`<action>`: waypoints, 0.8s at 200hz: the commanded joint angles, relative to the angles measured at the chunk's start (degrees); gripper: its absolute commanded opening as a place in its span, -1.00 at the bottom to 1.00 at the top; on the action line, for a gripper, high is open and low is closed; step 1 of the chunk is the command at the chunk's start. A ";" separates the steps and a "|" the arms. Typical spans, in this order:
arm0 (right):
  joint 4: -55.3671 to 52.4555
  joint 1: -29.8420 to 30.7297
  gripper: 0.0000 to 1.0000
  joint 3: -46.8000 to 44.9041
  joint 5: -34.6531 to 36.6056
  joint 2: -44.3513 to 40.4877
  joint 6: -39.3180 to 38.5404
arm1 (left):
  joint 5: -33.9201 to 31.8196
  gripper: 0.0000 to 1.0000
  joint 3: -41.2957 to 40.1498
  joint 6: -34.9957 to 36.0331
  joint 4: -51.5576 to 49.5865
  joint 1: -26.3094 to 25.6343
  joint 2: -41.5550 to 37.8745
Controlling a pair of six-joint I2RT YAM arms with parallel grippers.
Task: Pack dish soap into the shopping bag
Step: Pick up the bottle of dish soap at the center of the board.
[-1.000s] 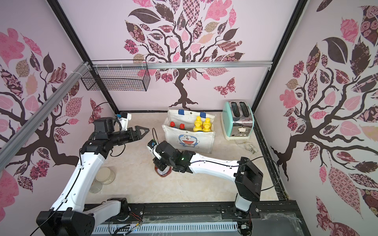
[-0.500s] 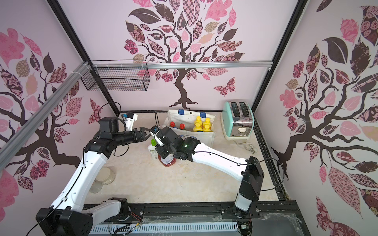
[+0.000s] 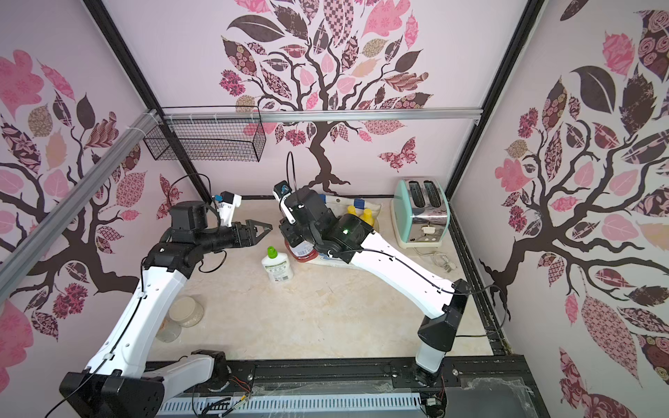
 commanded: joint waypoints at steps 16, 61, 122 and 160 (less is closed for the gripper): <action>-0.75 -0.50 -1.00 9.20 3.83 1.77 -0.72 | 0.15 0.73 1.96 1.39 -0.51 -1.12 0.59; -4.02 -1.10 -1.00 17.87 7.42 5.07 -1.99 | 0.29 0.74 2.78 1.52 -0.20 -1.78 1.10; -3.01 -2.97 -1.00 25.89 12.07 7.86 -4.54 | -0.48 0.74 4.00 2.13 -0.30 -2.09 2.01; -1.57 -6.24 -1.00 26.41 10.96 8.41 -4.05 | 0.41 0.74 3.76 1.88 0.14 -2.21 2.50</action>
